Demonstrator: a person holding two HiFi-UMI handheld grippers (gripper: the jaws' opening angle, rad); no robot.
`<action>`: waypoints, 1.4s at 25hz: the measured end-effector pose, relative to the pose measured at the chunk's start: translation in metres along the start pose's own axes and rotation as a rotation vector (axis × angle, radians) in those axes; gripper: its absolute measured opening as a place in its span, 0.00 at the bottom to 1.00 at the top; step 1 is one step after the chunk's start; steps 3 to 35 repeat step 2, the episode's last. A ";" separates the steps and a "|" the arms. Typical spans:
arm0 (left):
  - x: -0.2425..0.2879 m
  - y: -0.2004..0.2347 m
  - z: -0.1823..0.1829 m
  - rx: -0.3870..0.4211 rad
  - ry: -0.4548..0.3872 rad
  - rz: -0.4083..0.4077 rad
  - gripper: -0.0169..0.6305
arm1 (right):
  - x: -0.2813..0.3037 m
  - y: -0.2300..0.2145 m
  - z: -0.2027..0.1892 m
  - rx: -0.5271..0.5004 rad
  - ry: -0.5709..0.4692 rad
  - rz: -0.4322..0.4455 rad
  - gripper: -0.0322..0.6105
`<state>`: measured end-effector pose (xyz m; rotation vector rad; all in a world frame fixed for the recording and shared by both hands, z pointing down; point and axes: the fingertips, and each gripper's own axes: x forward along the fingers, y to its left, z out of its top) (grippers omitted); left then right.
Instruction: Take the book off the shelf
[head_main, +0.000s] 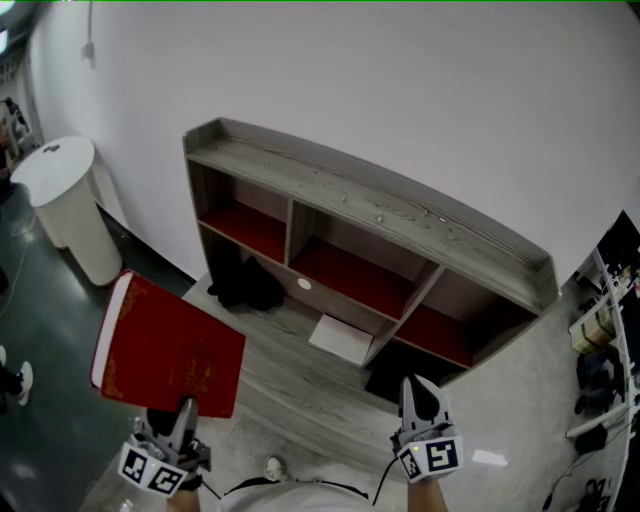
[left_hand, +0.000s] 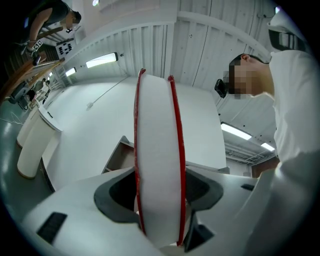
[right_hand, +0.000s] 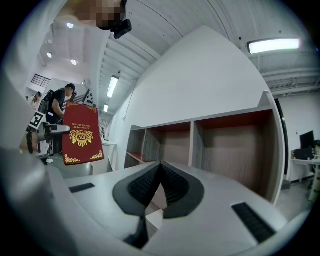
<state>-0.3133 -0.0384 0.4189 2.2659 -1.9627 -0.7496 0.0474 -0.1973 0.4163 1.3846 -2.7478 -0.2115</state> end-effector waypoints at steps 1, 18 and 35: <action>0.001 0.001 -0.001 -0.003 0.000 -0.001 0.41 | 0.001 0.000 0.000 -0.001 0.000 0.000 0.09; 0.002 0.001 -0.002 -0.006 0.000 -0.002 0.41 | 0.002 -0.001 -0.001 -0.002 0.000 0.000 0.09; 0.002 0.001 -0.002 -0.006 0.000 -0.002 0.41 | 0.002 -0.001 -0.001 -0.002 0.000 0.000 0.09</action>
